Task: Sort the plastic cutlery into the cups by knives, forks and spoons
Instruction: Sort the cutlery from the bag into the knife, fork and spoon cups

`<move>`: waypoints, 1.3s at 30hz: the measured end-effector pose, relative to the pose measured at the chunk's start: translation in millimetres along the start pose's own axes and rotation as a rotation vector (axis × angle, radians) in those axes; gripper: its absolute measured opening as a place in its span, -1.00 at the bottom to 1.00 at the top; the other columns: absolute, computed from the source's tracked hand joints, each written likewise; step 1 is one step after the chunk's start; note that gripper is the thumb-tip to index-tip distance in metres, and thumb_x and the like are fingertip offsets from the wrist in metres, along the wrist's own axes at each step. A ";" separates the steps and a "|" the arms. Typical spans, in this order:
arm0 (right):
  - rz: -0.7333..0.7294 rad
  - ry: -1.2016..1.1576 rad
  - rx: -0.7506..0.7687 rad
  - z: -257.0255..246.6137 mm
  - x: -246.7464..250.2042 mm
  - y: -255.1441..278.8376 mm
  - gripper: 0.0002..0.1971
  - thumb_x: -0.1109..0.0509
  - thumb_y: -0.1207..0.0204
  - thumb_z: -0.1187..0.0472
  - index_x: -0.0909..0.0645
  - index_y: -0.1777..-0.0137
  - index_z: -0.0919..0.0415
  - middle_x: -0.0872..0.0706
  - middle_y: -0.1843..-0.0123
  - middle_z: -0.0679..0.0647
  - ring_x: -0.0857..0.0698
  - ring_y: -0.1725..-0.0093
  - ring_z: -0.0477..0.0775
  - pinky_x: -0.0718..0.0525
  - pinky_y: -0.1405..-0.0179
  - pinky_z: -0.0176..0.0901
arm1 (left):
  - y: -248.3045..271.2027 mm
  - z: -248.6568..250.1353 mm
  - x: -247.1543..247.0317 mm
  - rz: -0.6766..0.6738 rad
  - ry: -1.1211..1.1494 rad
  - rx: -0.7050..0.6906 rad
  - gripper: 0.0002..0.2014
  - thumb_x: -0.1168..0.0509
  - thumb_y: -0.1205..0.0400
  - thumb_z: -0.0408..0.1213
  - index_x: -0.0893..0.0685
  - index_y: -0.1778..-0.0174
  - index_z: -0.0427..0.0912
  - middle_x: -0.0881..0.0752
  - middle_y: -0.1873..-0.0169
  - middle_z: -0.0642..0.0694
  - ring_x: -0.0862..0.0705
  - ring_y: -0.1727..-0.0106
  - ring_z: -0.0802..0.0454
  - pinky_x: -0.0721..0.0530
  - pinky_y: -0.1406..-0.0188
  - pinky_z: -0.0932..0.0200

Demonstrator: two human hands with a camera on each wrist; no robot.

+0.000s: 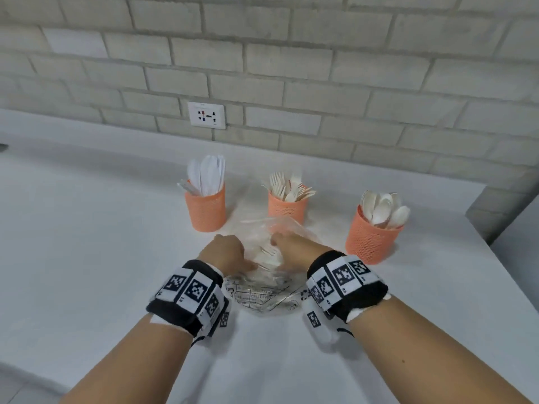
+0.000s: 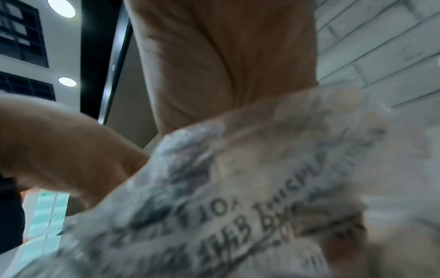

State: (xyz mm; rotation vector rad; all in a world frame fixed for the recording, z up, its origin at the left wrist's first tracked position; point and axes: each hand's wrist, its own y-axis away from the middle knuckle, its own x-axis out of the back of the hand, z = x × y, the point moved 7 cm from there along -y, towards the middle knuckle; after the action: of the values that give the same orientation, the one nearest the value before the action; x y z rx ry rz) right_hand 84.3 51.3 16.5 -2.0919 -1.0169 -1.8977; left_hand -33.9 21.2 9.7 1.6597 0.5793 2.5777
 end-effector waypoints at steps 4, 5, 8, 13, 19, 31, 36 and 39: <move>-0.154 0.087 -0.095 1.6 -8.0 -0.4 -0.17 -0.46 -0.46 0.09 -0.06 -0.57 0.35 -0.57 -0.37 0.26 -0.59 -0.29 0.23 -0.52 0.01 -0.11 | 4.8 -8.5 -5.8 -0.048 0.210 -0.014 -0.89 -0.32 -0.51 -0.42 -0.51 0.13 -0.21 -0.54 0.24 -0.05 -0.59 0.40 0.07 -0.64 0.53 0.28; -0.165 0.093 -0.109 1.7 -11.3 -1.2 -0.16 -0.48 -0.45 0.09 -0.07 -0.58 0.35 -0.54 -0.40 0.25 -0.57 -0.30 0.23 -0.52 -0.02 -0.09 | 5.0 -9.3 -5.0 -0.040 0.271 -0.028 -0.82 -0.29 -0.51 -0.48 -0.52 0.02 -0.23 -0.55 0.16 -0.07 -0.60 0.40 0.08 -0.63 0.56 0.32; -0.153 0.057 -0.168 5.2 -21.2 0.2 -0.10 -0.50 -0.41 0.06 -0.05 -0.60 0.29 -0.33 -0.52 0.26 -0.49 -0.39 0.27 -0.54 -0.23 0.03 | 3.6 -7.0 7.6 0.074 0.397 -0.139 -0.58 -0.20 -0.47 -0.60 -0.52 -0.24 -0.23 -0.57 -0.20 -0.19 -0.62 0.14 -0.05 -0.50 0.53 0.39; -0.033 -0.068 -0.172 15.3 -12.8 7.0 -0.28 -0.37 -0.52 -0.04 -0.16 -0.57 0.23 -0.47 -0.48 0.22 -0.52 -0.37 0.20 -0.50 -0.28 -0.06 | 11.1 -4.5 24.4 0.165 0.633 -0.315 -0.40 -0.14 -0.42 -0.71 -0.47 -0.36 -0.15 -0.54 -0.33 -0.15 -0.59 0.01 -0.27 -0.62 0.15 0.05; -0.020 -0.051 -0.217 16.4 -16.1 7.8 -0.29 -0.41 -0.48 0.16 -0.20 -0.57 0.26 -0.53 -0.42 0.18 -0.56 -0.32 0.16 -0.50 -0.16 -0.18 | 4.9 -19.8 3.0 -0.122 0.470 -0.245 -0.30 -0.18 -0.44 -0.63 -0.32 -0.45 0.04 -0.40 -0.33 -0.19 -0.59 -0.13 -0.21 -0.68 0.05 0.02; 0.055 -0.151 -0.205 9.6 -18.4 5.7 -0.31 -0.42 -0.44 0.23 -0.19 -0.53 0.07 -0.56 -0.27 0.22 -0.62 -0.10 0.17 -0.61 0.00 -0.11 | 8.9 -11.2 18.7 -0.038 0.486 -0.380 -0.25 -0.29 -0.46 -0.61 -0.28 -0.50 0.07 -0.44 -0.27 -0.18 -0.54 0.12 -0.03 -0.52 0.31 0.29; 0.036 -0.379 -0.199 11.4 -28.0 8.7 -0.20 -0.50 -0.41 0.10 -0.13 -0.55 0.13 -0.64 -0.03 0.08 -0.62 0.01 0.05 -0.54 0.06 -0.22 | 10.8 -7.9 23.4 0.037 0.641 -0.398 -0.35 -0.19 -0.54 -0.60 -0.35 -0.47 0.09 -0.47 -0.17 -0.07 -0.55 0.27 -0.08 -0.53 0.28 0.20; 0.099 -0.458 -0.141 9.5 -25.6 11.5 -0.23 -0.48 -0.41 -0.07 -0.25 -0.54 0.17 -0.55 -0.41 0.08 -0.52 -0.40 0.13 -0.45 -0.42 -0.07 | 6.8 -10.3 35.0 0.181 0.535 -0.385 -0.44 -0.15 -0.53 -0.61 -0.45 -0.41 -0.06 -0.50 -0.18 -0.13 -0.54 0.13 -0.01 -0.49 0.37 0.34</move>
State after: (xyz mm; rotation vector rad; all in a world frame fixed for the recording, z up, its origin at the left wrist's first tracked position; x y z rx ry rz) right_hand 99.1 37.7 -5.2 -2.6809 -0.8498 -1.5154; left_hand -57.0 19.3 38.7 0.9459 -0.0803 3.0189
